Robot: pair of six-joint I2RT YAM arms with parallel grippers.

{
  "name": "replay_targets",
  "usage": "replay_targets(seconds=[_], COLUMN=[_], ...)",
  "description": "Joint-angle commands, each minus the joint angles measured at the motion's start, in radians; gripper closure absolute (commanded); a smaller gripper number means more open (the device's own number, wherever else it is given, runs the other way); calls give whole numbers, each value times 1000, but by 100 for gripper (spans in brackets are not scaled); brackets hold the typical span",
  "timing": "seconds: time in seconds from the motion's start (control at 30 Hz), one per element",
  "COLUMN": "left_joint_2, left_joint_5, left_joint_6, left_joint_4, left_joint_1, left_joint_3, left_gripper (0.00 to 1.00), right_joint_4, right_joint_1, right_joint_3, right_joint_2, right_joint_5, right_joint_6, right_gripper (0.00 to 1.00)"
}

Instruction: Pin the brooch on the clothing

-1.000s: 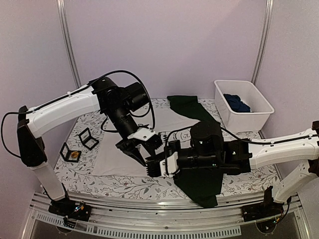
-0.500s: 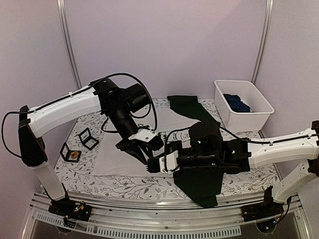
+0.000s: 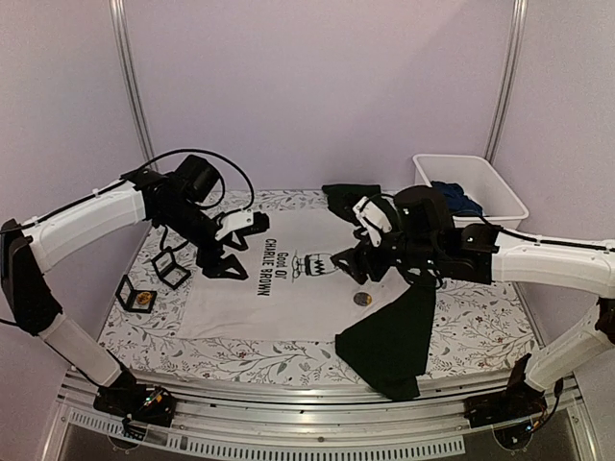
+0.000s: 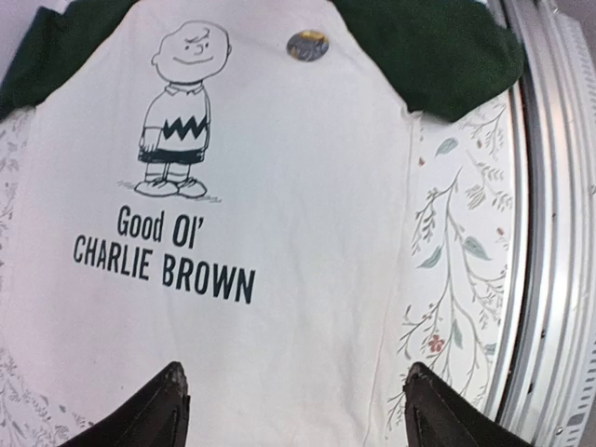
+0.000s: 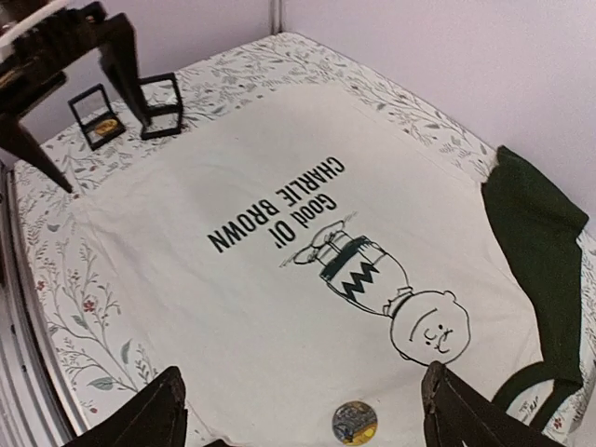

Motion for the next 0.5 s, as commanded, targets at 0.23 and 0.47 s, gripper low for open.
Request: replay_targets(seconds=[0.23,0.47], left_joint_2=[-88,-100], left_joint_5=[-319,-282], left_joint_6=[-97,-98], left_joint_4=[146,185], left_joint_1=[48,51], left_joint_3=[-213,-260], left_gripper=[1,1], right_joint_4=[-686,-667], right_joint_1=[-127,-165], right_joint_3=[372,434], right_joint_2=[522,631], right_joint_5=[101,12], right_joint_6=[503,472], right_gripper=[10,31])
